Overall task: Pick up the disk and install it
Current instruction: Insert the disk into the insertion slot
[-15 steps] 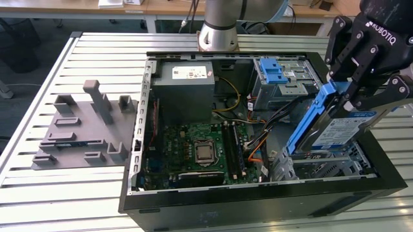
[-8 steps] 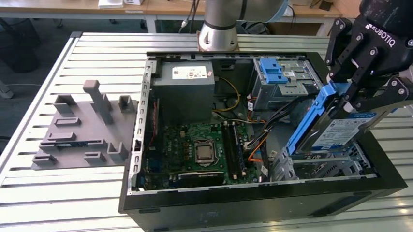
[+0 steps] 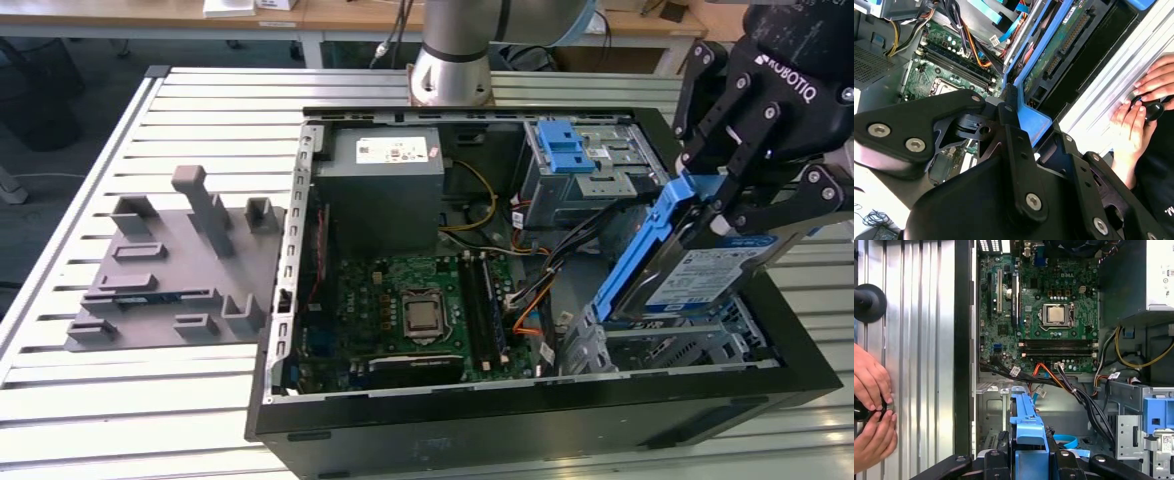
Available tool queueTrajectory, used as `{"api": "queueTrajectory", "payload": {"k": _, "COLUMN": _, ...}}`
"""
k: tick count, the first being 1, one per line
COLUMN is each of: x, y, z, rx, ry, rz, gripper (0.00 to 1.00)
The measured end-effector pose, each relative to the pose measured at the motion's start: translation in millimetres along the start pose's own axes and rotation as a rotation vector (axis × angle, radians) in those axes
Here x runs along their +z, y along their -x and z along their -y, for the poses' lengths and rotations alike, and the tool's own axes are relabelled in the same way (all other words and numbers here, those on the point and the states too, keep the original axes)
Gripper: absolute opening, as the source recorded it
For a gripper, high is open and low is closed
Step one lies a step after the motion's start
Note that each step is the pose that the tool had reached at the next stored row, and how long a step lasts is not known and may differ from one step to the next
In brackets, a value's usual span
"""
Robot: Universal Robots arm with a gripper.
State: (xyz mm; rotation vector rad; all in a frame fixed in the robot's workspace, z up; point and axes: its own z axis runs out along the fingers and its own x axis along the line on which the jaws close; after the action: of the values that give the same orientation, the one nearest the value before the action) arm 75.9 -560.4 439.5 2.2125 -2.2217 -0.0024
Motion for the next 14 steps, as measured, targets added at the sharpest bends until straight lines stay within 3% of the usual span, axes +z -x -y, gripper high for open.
{"api": "queueTrajectory", "payload": {"k": 14, "x": 5.1, "y": -1.0, "z": 0.6, "rx": 0.007, "ry": 0.0014, "rz": 0.0000, "gripper": 0.36}}
